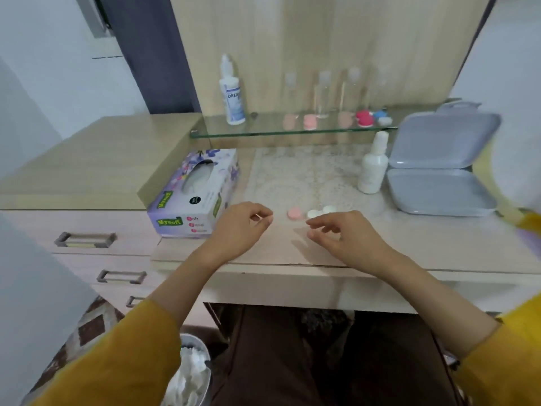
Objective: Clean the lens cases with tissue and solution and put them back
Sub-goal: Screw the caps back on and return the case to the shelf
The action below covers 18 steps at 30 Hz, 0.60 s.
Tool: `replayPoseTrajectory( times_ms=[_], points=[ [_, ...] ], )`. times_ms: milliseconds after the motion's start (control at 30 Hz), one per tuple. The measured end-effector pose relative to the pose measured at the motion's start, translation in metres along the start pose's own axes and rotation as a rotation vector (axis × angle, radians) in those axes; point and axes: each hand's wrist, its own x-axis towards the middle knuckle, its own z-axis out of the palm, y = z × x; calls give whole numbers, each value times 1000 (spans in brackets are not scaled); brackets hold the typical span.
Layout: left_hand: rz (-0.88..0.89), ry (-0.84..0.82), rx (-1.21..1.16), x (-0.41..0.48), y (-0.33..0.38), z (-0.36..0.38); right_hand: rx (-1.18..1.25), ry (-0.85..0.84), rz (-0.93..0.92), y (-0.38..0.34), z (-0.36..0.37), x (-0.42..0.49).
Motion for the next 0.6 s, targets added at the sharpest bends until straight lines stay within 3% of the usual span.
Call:
replayPoseTrajectory(
  times_ms=[167,433,600],
  points=[
    [59,-68,74,31,4,31,-226,70,36,31,-23,-8],
    [133,-48,183,49,-7,61,-315,233,193,64,-66,4],
    [148,-29,184,50,-10,64,-207,298,336,88,-88,33]
  ],
)
